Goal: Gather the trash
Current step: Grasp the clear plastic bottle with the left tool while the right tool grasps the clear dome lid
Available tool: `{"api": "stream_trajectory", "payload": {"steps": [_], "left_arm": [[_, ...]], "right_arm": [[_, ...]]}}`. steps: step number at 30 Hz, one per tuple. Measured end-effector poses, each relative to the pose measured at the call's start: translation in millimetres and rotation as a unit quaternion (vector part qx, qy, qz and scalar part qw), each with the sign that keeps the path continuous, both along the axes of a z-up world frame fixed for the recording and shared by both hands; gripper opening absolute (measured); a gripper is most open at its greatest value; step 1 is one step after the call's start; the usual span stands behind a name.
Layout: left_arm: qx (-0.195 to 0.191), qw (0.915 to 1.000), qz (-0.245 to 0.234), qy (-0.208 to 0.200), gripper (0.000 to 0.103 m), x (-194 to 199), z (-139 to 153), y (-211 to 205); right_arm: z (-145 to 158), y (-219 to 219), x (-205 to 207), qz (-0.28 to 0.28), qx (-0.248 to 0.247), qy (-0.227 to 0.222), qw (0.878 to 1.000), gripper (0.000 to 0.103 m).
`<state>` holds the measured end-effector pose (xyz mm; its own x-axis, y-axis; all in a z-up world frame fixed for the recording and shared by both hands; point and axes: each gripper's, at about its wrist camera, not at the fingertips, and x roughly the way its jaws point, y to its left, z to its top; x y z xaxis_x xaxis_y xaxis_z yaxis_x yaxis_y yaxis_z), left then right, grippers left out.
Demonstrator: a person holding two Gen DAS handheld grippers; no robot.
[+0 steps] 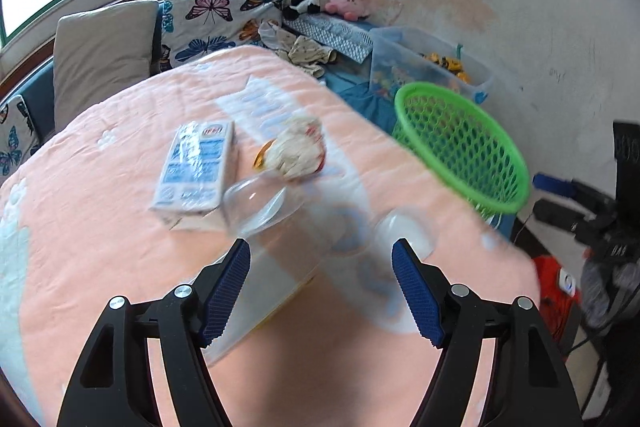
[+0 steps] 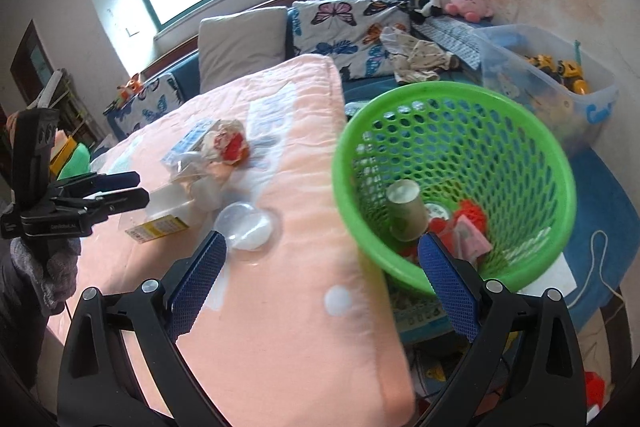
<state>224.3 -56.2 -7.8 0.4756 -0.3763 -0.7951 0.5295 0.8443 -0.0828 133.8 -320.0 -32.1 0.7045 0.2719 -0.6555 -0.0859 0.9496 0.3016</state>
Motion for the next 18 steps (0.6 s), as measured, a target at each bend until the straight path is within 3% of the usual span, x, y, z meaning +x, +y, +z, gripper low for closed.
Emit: {"api": "stream_trajectory", "payload": {"steps": [9,18], "left_arm": [[0.043,0.9989,-0.018,0.000,0.073,7.7,-20.0,12.7],[0.058,0.9973,-0.046,0.004,0.076,20.3,-31.5,15.2]], "right_arm": [[-2.6,31.2,10.7,0.032,-0.011,0.011,0.999,0.096],[-8.0,52.8,24.6,0.053,-0.019,0.023,0.998,0.096]]}}
